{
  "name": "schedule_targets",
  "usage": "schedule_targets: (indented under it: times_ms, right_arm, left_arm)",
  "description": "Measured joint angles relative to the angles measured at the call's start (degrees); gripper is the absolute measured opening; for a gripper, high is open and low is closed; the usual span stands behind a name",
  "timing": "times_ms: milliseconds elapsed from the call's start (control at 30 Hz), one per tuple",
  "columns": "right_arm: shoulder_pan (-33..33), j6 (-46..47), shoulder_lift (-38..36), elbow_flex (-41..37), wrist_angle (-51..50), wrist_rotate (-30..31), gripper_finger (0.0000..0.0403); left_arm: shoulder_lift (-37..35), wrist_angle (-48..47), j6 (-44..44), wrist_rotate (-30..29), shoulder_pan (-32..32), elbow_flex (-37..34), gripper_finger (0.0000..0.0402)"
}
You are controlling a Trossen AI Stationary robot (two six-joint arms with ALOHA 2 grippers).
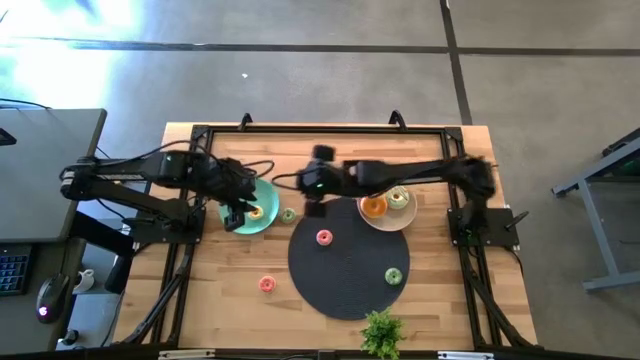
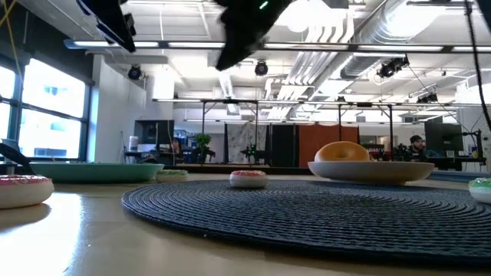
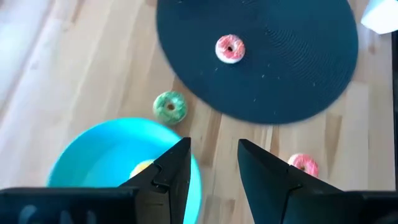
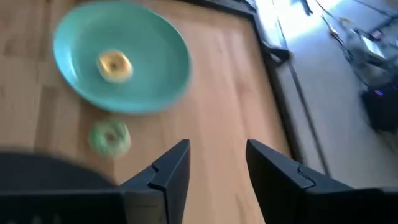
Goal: Pick & Place donuts
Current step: Put the top small green donut on the light green plate
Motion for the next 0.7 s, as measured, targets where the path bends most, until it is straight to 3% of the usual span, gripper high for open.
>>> schedule_targets:
  times_ms: [167,367,700]
  right_arm:
    - [-0.9,6.2,-9.8,0.0,-14.9,2.6,0.0141]
    - [-1.9,12.6,-17.5,0.0,-22.2,2.7,0.0138]
    - [-1.6,12.9,-19.3,-0.1,-23.1,1.6,0.0138]
  left_arm:
    - [0.9,18.3,-0.4,-0.4,-2.4,-11.5,0.0131]
    - [6.8,41.7,5.2,-3.0,-2.2,-23.5,0.0131]
    - [23.3,42.2,16.9,-2.9,-2.2,-19.5,0.0131]
